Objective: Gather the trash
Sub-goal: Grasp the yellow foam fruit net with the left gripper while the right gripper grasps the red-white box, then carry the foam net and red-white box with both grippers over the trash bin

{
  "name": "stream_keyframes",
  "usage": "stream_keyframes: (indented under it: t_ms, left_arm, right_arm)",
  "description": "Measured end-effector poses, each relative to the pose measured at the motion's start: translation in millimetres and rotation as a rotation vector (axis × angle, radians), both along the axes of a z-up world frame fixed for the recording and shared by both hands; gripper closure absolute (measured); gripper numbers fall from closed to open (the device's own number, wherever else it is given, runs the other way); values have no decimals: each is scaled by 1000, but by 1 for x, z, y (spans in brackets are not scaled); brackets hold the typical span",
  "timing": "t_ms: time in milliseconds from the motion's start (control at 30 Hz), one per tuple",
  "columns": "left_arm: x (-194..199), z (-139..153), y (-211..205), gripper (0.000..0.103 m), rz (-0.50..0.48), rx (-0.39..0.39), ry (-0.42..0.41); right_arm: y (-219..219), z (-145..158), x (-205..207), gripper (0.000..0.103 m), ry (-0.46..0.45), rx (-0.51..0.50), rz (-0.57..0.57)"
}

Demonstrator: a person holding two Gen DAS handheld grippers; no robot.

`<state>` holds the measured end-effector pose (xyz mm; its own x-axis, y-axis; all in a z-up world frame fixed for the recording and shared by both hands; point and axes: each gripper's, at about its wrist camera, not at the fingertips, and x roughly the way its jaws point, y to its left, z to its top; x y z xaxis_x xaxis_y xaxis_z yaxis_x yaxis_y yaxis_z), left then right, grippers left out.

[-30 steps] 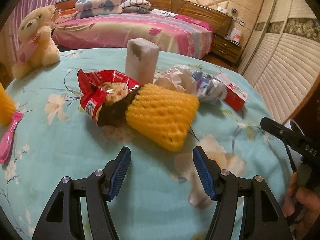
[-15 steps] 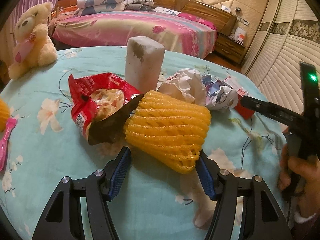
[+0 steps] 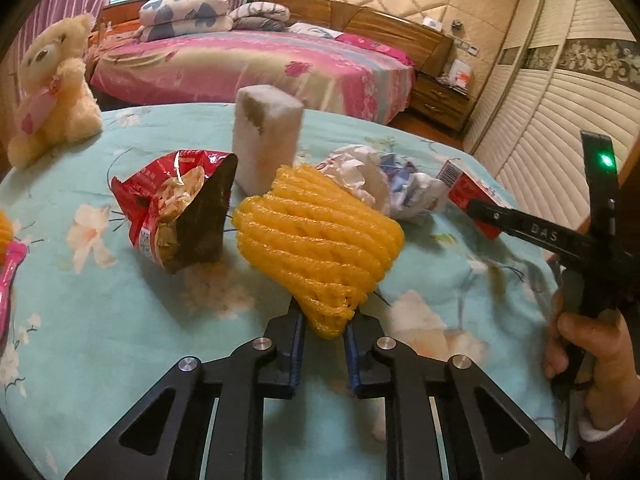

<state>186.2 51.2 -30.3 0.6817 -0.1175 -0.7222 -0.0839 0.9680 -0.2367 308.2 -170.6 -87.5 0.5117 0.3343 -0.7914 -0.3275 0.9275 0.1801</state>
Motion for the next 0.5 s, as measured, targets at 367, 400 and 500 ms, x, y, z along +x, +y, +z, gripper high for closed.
stream_keyframes:
  t_ms: [367, 400, 500]
  left_arm:
    - [-27, 13, -40, 89, -143, 5, -44]
    - [-28, 13, -42, 89, -155, 5, -46]
    - [-32, 14, -51, 89, -196, 8, -46]
  right_arm:
    - [-51, 16, -69, 46, 17, 91, -103]
    - [-55, 18, -75, 46, 19, 101, -113]
    - [-63, 20, -87, 46, 19, 109, -136]
